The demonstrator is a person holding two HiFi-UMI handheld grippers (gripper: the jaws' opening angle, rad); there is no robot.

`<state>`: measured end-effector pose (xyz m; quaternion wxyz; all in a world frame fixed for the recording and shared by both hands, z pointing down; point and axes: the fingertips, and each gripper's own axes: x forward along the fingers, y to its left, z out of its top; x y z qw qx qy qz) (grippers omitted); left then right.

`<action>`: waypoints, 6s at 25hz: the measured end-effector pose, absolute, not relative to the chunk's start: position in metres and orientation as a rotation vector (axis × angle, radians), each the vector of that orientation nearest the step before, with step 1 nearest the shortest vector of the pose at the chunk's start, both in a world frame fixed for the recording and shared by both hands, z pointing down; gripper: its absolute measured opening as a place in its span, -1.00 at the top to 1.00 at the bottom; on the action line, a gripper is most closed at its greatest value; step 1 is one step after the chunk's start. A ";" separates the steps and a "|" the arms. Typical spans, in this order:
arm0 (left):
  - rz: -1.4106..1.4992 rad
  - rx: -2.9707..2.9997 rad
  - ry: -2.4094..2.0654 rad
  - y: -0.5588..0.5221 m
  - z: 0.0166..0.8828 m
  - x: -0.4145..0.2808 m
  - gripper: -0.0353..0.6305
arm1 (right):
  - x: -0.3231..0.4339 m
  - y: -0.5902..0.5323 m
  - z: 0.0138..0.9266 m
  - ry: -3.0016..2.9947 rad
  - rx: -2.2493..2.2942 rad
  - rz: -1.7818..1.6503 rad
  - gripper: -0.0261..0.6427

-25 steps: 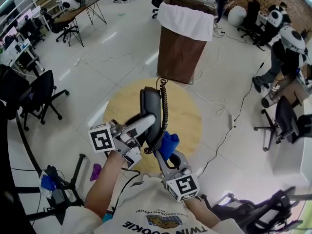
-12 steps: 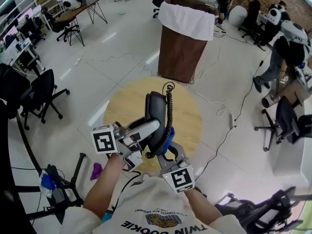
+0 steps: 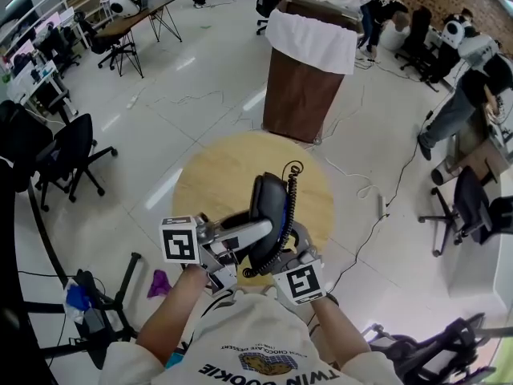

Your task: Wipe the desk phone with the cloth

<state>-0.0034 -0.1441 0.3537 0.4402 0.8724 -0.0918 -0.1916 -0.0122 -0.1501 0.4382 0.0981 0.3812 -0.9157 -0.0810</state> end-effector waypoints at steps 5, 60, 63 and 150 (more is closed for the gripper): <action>-0.446 2.157 -0.187 -0.131 0.359 0.003 0.13 | -0.005 -0.161 0.432 -2.674 1.123 -0.338 0.74; -0.261 2.198 -0.335 -0.134 0.421 0.004 0.13 | 0.027 -0.159 0.268 -3.067 1.095 -0.251 0.74; -0.241 2.204 -0.387 -0.138 0.425 0.001 0.13 | 0.030 -0.157 0.268 -3.060 1.150 -0.258 0.73; 0.049 2.335 -1.333 -0.149 0.473 -0.100 0.68 | -0.005 -0.102 0.419 -2.609 1.486 0.035 0.73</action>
